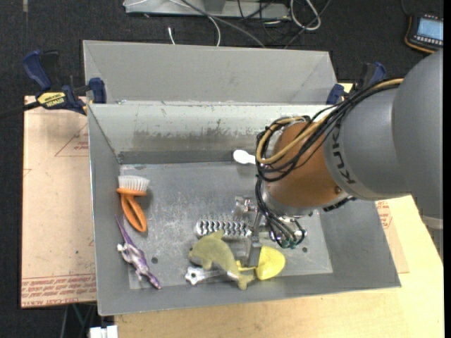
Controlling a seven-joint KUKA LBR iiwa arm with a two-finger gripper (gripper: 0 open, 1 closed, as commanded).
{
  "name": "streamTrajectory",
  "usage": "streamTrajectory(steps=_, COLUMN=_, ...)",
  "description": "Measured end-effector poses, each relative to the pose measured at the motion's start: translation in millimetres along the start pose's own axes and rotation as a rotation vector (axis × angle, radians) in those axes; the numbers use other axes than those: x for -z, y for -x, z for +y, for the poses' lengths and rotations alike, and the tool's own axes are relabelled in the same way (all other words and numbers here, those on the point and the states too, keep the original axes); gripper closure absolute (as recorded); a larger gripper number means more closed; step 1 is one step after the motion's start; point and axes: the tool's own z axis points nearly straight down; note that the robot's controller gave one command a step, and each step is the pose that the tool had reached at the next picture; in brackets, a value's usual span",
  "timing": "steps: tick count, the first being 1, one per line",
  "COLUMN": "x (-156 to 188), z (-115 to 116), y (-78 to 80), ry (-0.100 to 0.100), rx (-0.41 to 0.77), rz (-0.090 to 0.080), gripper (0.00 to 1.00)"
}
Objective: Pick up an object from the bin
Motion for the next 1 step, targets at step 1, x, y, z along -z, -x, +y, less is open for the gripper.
streamTrajectory(steps=1, x=-1.7, z=28.6, y=40.7, ry=0.001, rx=-0.132, rz=0.004, gripper=1.00)
